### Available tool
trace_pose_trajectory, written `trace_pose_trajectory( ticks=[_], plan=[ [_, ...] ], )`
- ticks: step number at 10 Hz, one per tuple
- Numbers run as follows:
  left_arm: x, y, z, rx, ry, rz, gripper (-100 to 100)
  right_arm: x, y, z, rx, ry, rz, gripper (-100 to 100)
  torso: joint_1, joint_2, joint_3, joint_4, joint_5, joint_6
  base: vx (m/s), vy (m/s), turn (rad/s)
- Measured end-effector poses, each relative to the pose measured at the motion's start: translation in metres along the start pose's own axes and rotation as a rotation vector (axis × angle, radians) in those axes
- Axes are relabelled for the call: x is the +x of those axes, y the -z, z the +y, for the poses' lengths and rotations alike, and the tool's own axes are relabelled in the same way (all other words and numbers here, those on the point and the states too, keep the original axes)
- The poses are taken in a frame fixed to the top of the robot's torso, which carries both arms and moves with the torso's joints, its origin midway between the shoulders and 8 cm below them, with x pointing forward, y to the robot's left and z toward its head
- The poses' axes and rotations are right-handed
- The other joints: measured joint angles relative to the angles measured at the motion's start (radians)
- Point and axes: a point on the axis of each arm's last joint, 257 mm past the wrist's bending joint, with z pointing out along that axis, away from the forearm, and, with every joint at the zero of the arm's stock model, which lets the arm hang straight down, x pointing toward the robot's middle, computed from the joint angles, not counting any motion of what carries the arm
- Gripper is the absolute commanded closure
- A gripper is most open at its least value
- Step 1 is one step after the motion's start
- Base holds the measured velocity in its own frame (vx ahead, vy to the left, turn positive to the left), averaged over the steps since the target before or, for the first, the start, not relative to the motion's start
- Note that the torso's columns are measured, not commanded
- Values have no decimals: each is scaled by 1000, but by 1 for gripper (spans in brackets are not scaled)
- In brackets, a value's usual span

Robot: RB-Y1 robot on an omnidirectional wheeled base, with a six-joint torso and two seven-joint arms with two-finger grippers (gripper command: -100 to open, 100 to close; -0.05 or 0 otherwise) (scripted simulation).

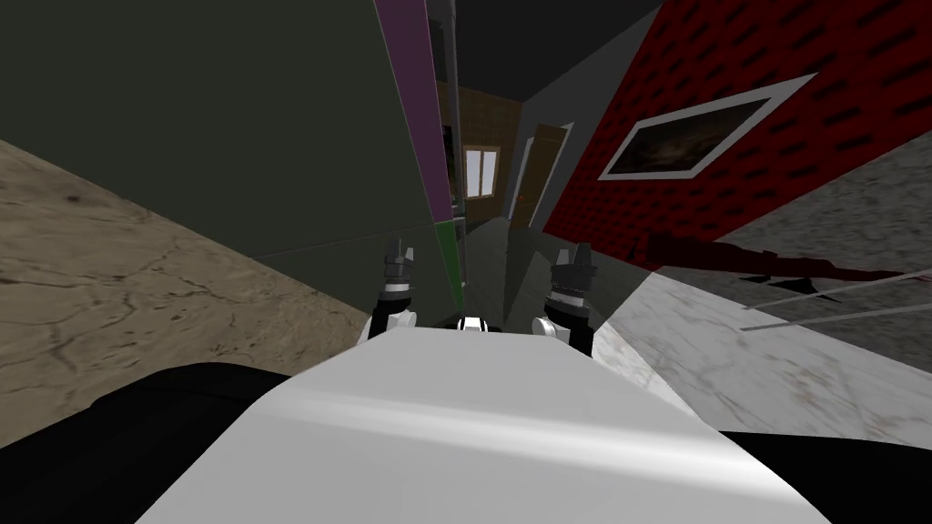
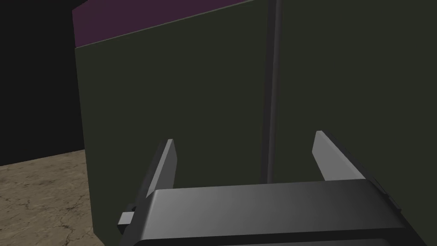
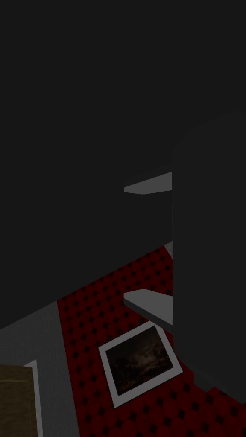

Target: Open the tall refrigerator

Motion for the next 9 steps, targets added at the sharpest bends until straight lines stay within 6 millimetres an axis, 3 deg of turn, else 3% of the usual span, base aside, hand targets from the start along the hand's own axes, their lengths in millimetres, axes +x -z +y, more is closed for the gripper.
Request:
trace_pose_trajectory(
  ticks=[9],
  plan=[
    [-40, 0, 35, -170, 41, -37, -100, 0, 0, 0, 0, 0, 0, 0, 5, -19, -16, -5, 0, 11, 113, -124, 154]
  ],
)
